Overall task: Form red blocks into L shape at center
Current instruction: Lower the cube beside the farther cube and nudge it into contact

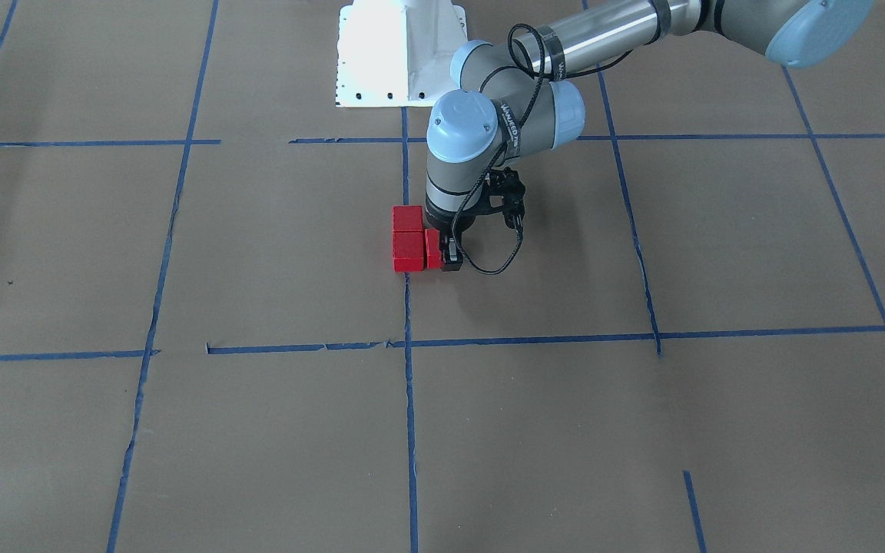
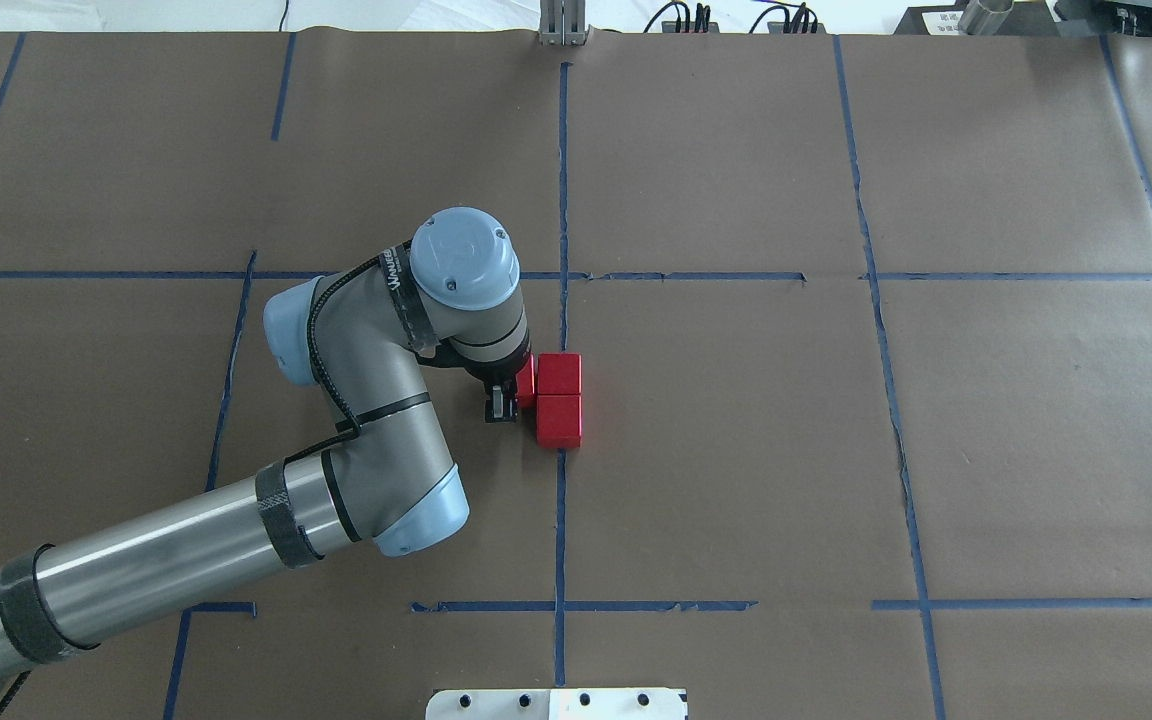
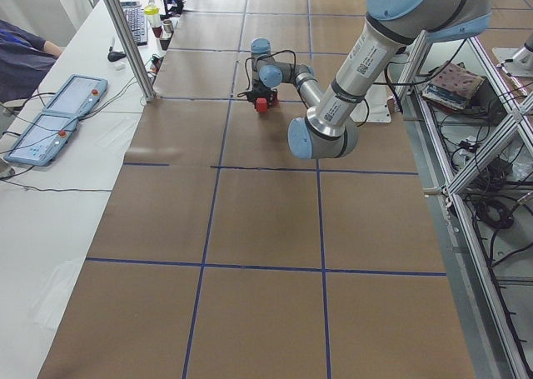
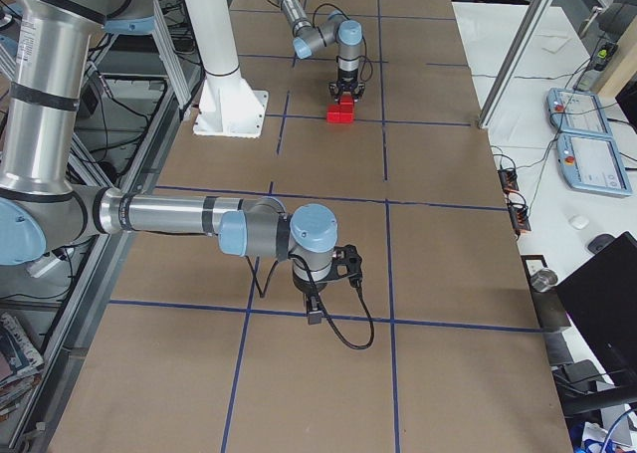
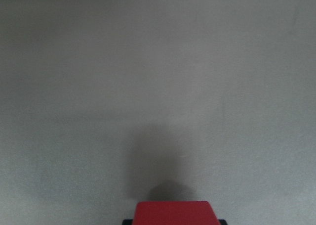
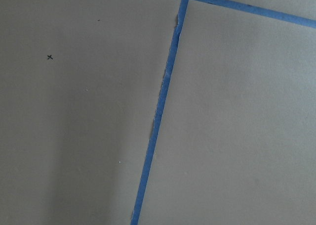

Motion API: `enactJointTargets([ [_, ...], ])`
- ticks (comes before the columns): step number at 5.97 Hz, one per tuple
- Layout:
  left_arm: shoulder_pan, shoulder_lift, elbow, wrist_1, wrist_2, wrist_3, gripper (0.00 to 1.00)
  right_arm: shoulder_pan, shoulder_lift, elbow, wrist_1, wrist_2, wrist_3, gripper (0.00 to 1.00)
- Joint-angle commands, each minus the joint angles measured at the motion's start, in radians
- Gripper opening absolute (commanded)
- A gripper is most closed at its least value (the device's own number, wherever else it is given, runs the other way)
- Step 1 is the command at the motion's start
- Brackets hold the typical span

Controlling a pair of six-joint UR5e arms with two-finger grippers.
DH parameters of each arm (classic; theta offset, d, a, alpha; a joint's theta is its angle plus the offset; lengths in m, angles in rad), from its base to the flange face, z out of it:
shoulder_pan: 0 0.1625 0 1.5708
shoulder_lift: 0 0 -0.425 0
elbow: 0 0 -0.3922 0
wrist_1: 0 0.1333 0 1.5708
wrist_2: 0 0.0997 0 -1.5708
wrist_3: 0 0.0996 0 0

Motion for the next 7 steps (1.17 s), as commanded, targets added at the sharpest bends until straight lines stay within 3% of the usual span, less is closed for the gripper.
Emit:
enactJointTargets([
  [1,0.001,0.001,0.0,-0.01,0.0,-0.002,0.36,0.0,0.001,0.0,0.0,0.0,0.0,1.0],
  [7,0.009,0.003,0.006,-0.025,0.035,0.003,0.38,0.0,0.001,0.0,0.0,-0.002,0.0,1.0],
])
